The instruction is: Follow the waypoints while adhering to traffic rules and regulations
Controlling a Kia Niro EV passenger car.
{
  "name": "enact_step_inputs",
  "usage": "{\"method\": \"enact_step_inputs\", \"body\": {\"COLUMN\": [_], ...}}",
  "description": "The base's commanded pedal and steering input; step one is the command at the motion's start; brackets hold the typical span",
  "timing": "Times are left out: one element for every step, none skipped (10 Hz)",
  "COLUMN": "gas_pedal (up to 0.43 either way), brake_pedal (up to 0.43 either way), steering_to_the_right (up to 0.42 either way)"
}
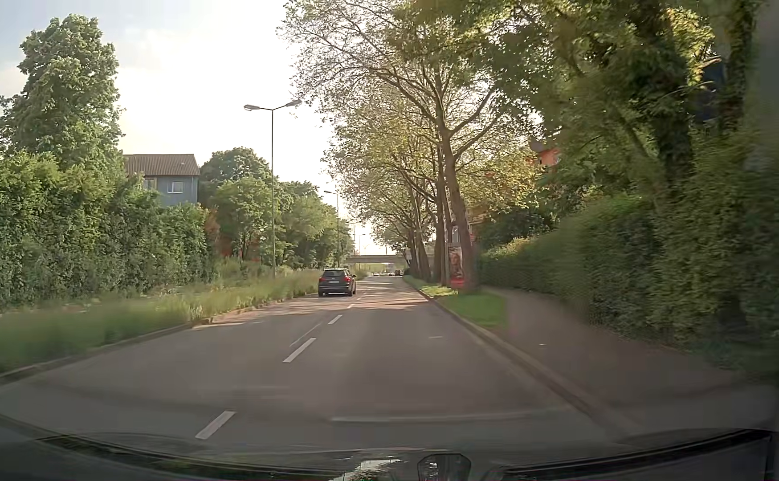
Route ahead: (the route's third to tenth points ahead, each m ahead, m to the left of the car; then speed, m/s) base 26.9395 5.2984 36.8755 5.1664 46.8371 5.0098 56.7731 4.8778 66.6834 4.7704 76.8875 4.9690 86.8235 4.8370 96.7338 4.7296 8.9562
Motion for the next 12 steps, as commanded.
{"method": "enact_step_inputs", "body": {"gas_pedal": [0.220,0.220,0.220,0.220,0.220,0.220,0.220,0.209,0.209,0.197,0.189,0.189], "brake_pedal": [0.000,0.000,0.000,0.000,0.000,0.000,0.000,0.000,0.000,0.000,0.000,0.000], "steering_to_the_right": [-0.042,-0.028,-0.019,-0.011,-0.004,-0.002,-0.002,-0.002,-0.002,-0.002,-0.002,-0.002]}}
